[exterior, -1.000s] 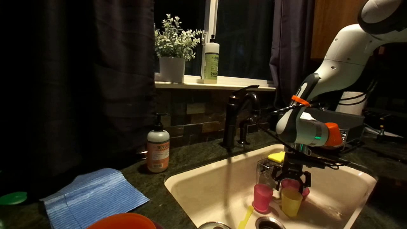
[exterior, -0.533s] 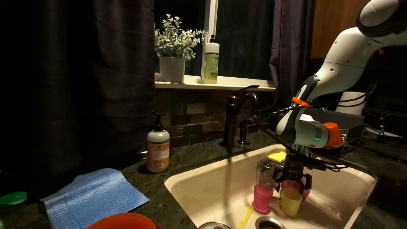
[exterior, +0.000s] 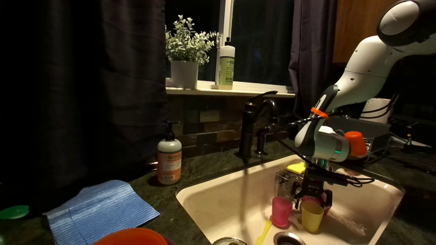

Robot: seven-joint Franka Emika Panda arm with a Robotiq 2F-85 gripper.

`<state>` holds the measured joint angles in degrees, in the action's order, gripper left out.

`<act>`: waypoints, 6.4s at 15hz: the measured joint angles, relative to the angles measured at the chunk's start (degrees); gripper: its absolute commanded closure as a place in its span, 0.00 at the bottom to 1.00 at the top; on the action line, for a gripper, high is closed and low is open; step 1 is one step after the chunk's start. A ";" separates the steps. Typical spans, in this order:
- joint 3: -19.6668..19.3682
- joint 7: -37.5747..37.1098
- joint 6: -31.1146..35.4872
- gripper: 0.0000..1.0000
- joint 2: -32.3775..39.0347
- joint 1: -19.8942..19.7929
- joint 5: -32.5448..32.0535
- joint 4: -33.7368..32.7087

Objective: Put the yellow cup on the dishrack.

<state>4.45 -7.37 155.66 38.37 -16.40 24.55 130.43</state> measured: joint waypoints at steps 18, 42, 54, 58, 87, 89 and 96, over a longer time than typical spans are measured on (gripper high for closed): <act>-0.10 -0.01 -7.47 0.52 3.43 -0.07 1.29 -4.63; -1.95 0.95 -25.91 0.53 8.42 -0.33 3.34 -12.43; -2.99 -1.45 -26.65 0.53 7.60 1.12 3.41 -12.67; -4.55 -6.76 -24.94 0.53 3.17 4.40 3.43 -9.86; -14.97 -49.24 -2.93 0.53 -30.40 18.82 -30.69 9.79; -15.62 -55.07 -2.85 0.53 -32.14 18.96 -39.13 9.82; -14.60 -61.43 -2.83 0.53 -39.79 16.16 -50.49 9.82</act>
<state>-10.15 -68.81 152.83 -1.42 -0.24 -25.95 140.25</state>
